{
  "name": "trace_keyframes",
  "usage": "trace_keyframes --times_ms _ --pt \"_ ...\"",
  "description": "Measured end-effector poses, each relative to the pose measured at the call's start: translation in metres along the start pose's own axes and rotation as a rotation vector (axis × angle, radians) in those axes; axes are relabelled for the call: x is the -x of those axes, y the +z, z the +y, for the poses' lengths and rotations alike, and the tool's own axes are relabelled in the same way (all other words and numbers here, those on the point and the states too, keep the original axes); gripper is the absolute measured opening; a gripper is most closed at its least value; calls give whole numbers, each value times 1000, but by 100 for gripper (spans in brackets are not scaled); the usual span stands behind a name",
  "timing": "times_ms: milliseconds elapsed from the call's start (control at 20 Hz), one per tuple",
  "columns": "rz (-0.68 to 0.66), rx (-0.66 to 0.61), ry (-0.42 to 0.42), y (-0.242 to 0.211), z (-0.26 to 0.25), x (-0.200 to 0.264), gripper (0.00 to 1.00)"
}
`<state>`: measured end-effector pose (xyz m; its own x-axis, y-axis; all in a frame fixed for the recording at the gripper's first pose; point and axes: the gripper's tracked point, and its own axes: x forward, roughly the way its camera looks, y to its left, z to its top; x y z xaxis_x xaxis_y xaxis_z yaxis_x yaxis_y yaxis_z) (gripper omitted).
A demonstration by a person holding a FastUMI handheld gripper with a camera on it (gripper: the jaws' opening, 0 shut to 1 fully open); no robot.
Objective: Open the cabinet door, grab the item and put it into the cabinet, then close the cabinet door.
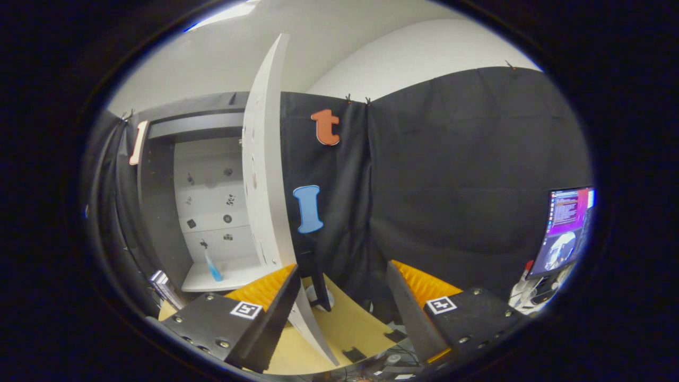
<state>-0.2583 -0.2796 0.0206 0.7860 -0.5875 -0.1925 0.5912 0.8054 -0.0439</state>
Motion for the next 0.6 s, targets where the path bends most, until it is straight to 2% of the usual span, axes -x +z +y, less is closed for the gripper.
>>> trace_keyframes --times_ms 250,600 --pt "-40 -48 -25 10 -3 -8 97" --pt "-46 -12 -10 11 -11 -20 97"
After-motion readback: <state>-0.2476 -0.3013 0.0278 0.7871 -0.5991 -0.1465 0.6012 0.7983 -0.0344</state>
